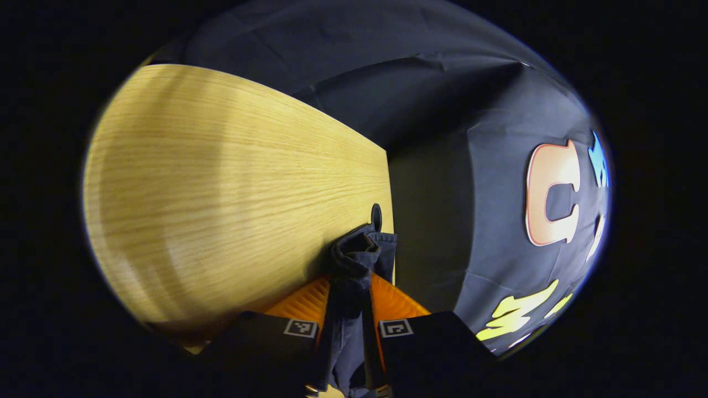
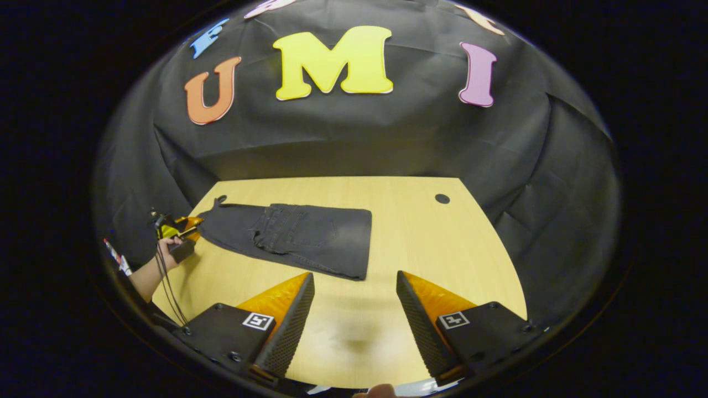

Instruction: Grasp the waist and the cuffs of the jeans and fold them to make the two legs overlap; first hold the waist and fold one-third of the jeans toward the cuffs, then hold the cuffs and fold the remaining one-third in the same direction to finish folding.

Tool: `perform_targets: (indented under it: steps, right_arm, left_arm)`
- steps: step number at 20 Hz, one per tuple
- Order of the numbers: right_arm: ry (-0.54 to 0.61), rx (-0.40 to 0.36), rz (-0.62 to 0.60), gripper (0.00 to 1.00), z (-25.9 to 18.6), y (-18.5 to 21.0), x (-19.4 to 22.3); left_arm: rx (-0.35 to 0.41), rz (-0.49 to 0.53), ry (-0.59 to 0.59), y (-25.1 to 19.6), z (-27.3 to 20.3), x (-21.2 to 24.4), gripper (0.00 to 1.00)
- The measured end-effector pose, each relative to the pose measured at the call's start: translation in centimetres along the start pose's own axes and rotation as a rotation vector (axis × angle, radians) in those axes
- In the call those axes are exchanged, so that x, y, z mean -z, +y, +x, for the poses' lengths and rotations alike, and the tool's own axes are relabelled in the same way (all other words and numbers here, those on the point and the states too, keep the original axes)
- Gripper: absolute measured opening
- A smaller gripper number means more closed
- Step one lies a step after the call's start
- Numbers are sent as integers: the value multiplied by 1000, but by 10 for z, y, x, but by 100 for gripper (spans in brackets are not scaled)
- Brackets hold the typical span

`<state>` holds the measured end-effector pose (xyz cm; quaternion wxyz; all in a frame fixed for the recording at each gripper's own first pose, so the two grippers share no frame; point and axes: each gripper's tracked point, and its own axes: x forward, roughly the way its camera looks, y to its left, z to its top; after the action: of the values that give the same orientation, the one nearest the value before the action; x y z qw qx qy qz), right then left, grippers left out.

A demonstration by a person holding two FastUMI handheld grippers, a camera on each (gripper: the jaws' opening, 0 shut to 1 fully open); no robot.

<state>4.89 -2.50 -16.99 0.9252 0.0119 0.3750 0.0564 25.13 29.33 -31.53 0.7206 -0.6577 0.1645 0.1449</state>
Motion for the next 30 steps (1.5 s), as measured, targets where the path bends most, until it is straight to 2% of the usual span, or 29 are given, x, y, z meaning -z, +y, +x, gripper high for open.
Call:
perform_targets:
  steps: [2,3,4,5,6,9,12,15,19,23,27,30]
  right_arm:
    - [-13,-4,-12,92,-3,1,-1]
    - [-20,-4,-18,92,-4,0,-2]
    - [-28,-6,-21,92,-5,0,-3]
    - [-41,-6,-21,92,-6,0,-4]
    - [-54,-4,-20,90,-9,-2,-5]
    - [-90,9,-4,90,-24,-11,-5]
    - [-113,7,35,92,-33,-22,-3]
    - [-132,19,72,92,-47,-39,4]
    - [-171,65,92,93,-75,-72,12]
    - [-196,114,148,90,-107,-107,26]
    - [-213,159,204,92,-127,-135,38]
    - [-236,185,240,92,-133,-151,37]
  left_arm:
    - [13,-30,-3,-6,1,-1,17]
    - [11,-38,-8,-6,-1,0,15]
    - [3,-33,-15,-7,-4,0,20]
    - [13,-26,-16,-12,-6,1,11]
    - [32,-14,-19,-22,-9,2,10]
    - [73,48,-20,-55,-16,7,9]
    - [83,135,-15,-86,-26,18,9]
    - [136,228,-12,-134,-39,40,8]
    - [216,321,11,-193,-54,93,8]
    - [253,431,48,-228,-66,159,8]
    - [264,542,124,-237,-72,236,8]
    - [255,613,189,-221,-62,286,8]
